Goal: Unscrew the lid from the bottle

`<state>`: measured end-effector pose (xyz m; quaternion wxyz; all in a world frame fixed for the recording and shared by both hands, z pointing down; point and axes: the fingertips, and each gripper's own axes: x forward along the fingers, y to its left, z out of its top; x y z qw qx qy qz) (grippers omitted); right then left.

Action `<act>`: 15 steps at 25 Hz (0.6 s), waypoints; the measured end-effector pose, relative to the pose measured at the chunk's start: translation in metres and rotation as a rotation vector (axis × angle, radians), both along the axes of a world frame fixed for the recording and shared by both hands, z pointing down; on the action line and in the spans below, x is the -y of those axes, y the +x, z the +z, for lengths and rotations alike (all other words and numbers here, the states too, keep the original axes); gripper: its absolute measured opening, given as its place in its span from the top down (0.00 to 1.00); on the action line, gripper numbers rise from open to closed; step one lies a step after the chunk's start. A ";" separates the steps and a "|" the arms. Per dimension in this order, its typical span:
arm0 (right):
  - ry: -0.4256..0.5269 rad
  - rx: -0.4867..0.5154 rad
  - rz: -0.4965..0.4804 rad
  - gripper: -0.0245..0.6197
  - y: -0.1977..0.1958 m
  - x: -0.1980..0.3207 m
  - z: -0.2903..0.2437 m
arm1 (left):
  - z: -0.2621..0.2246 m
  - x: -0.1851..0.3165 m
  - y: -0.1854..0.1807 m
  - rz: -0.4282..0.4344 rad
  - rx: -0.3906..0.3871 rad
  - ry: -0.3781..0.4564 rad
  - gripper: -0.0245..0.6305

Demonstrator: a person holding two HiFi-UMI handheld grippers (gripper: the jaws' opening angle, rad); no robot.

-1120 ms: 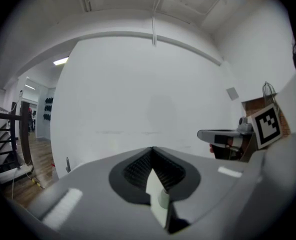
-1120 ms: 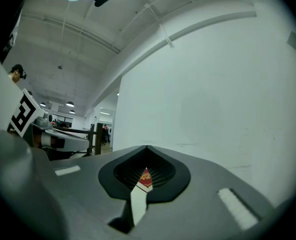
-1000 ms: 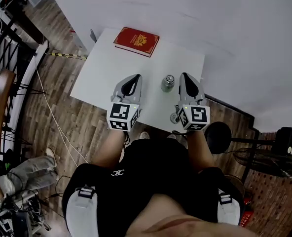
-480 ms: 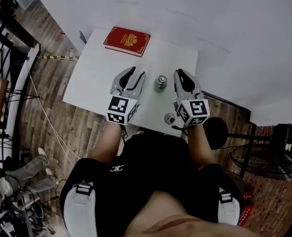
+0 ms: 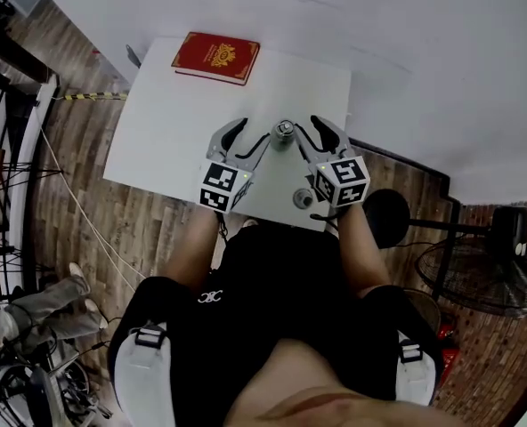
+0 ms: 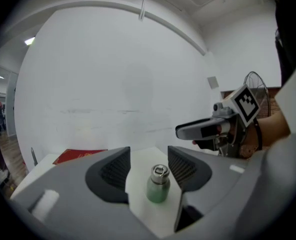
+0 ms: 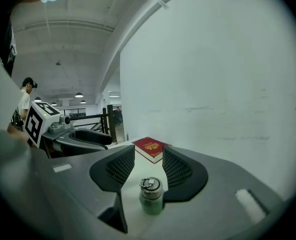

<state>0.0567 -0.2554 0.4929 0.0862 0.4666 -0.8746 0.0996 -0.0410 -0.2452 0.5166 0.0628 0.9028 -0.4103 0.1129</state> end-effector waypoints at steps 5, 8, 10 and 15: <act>-0.086 -0.025 0.001 0.73 -0.004 0.001 0.032 | 0.042 0.001 0.006 0.030 0.002 -0.071 0.56; -0.145 -0.052 0.039 0.73 -0.002 0.006 0.054 | 0.067 0.001 0.015 0.074 -0.005 -0.109 0.55; -0.169 -0.075 0.046 0.73 -0.003 0.007 0.066 | 0.084 0.002 0.021 0.101 -0.014 -0.138 0.54; -0.218 -0.115 0.040 0.71 -0.010 0.008 0.090 | 0.117 0.005 0.041 0.187 0.018 -0.177 0.48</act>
